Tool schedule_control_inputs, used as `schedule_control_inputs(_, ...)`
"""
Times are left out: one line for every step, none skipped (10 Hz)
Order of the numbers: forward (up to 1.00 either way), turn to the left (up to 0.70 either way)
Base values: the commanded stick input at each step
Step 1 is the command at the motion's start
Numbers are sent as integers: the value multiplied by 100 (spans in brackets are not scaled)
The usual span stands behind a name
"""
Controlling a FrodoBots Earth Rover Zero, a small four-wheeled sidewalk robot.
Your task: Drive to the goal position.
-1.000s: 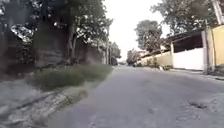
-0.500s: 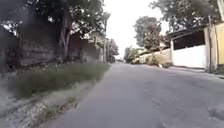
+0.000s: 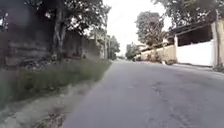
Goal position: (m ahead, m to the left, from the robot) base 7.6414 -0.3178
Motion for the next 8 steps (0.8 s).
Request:
schedule_control_inputs(100, -17)
schedule_control_inputs(100, -30)
schedule_control_inputs(100, -34)
schedule_control_inputs(100, -5)
schedule_control_inputs(100, 0)
schedule_control_inputs(100, 0)
schedule_control_inputs(100, 0)
schedule_control_inputs(100, 0)
